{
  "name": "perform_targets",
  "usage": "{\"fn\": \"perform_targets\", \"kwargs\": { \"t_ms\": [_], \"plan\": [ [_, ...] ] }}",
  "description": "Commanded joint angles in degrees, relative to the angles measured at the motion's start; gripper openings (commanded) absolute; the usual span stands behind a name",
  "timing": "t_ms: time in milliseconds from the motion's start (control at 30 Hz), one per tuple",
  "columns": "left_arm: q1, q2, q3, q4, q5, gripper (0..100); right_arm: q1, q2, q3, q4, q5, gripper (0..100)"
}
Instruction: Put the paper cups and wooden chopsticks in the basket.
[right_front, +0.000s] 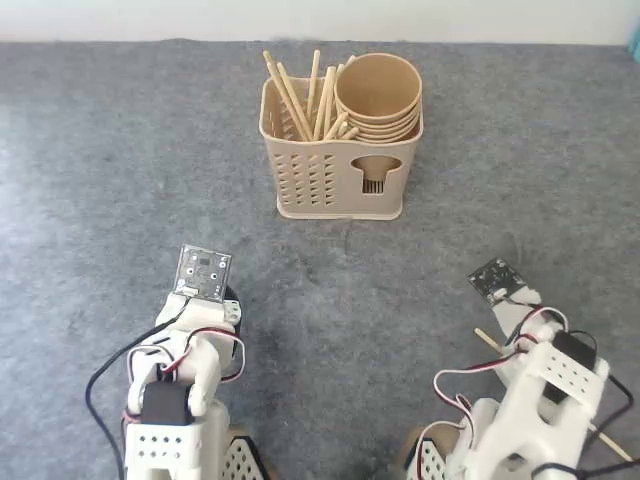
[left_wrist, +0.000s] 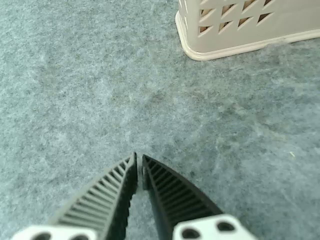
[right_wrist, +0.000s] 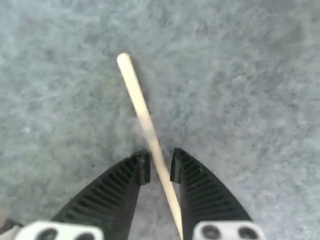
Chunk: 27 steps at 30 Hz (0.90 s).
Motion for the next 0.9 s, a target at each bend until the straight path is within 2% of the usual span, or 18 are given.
{"fn": "perform_targets", "kwargs": {
  "t_ms": [0,100,200,467,633,767,867],
  "plan": [
    [0.2,-1.0,-0.4,-1.2,-0.4,1,0.4,-0.7,0.7,-1.8,0.9,9.1],
    [0.2,-1.0,-0.4,-1.2,-0.4,1,0.4,-0.7,1.0,-1.9,0.9,8.7],
    [0.2,-1.0,-0.4,-1.2,-0.4,1,0.4,-1.2,1.0,-1.9,0.9,0.6],
    [0.2,-1.0,-0.4,-1.2,-0.4,1,1.7,-1.3,-4.1,-0.5,0.6,0.8],
    [0.2,-1.0,-0.4,-1.2,-0.4,1,3.6,-1.3,-18.5,11.6,0.1,0.8],
    [0.2,-1.0,-0.4,-1.2,-0.4,1,1.8,-1.3,-34.3,24.3,-8.1,0.8],
    [0.2,-1.0,-0.4,-1.4,-0.4,1,-2.4,-1.3,-44.6,31.6,-17.8,0.8]
  ]
}}
